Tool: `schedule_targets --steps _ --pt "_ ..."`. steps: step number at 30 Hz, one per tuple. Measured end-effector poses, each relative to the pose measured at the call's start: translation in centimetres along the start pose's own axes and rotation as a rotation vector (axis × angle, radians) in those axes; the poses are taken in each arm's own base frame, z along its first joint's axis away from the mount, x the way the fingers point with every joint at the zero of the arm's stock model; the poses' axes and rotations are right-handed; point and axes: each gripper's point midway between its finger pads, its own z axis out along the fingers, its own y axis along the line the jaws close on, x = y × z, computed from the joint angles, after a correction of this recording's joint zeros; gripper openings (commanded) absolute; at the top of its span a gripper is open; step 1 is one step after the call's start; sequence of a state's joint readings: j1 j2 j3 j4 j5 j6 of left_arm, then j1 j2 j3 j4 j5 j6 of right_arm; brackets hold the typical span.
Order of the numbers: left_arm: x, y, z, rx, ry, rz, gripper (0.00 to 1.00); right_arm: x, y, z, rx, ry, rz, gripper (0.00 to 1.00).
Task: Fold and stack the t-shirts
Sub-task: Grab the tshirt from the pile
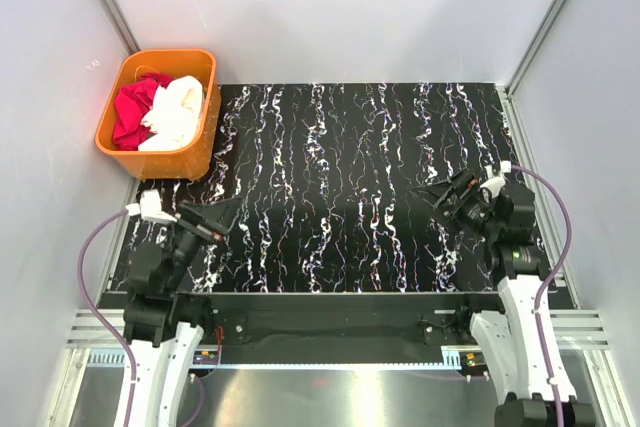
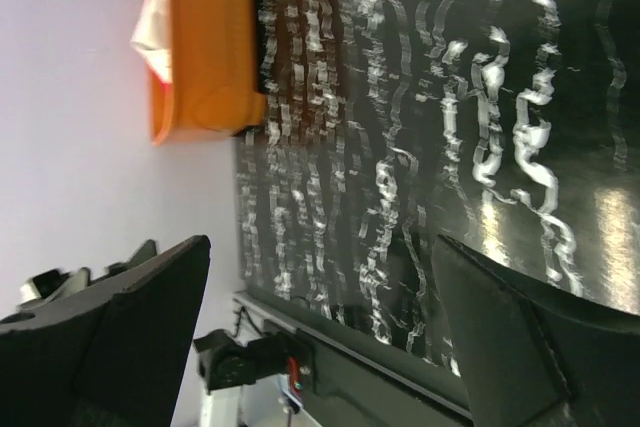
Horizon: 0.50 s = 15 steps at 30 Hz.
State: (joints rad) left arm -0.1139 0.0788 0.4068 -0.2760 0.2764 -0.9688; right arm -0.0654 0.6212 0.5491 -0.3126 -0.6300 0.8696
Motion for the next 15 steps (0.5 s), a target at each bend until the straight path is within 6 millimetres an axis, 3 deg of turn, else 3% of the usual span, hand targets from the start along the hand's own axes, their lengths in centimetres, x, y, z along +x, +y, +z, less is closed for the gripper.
schedule_targets --steps 5,7,10,12,15 --pt "-0.4 2.4 0.6 -0.228 0.084 0.054 0.99 -0.8 -1.3 0.6 0.130 0.052 -0.010 1.00" --pt "-1.0 2.3 1.4 -0.269 0.125 0.097 0.99 -1.2 -1.2 1.1 0.145 0.081 -0.015 1.00" --pt "-2.0 2.2 3.3 -0.308 0.176 0.163 0.99 -1.0 -1.1 2.1 0.130 0.160 -0.006 1.00" --pt "-2.8 2.4 4.6 -0.356 0.212 0.195 0.91 -0.2 -1.6 3.0 0.115 0.239 0.030 1.00" --pt "-5.9 2.8 7.9 -0.444 0.223 0.259 0.84 0.5 -2.6 4.1 0.116 0.318 0.088 1.00"
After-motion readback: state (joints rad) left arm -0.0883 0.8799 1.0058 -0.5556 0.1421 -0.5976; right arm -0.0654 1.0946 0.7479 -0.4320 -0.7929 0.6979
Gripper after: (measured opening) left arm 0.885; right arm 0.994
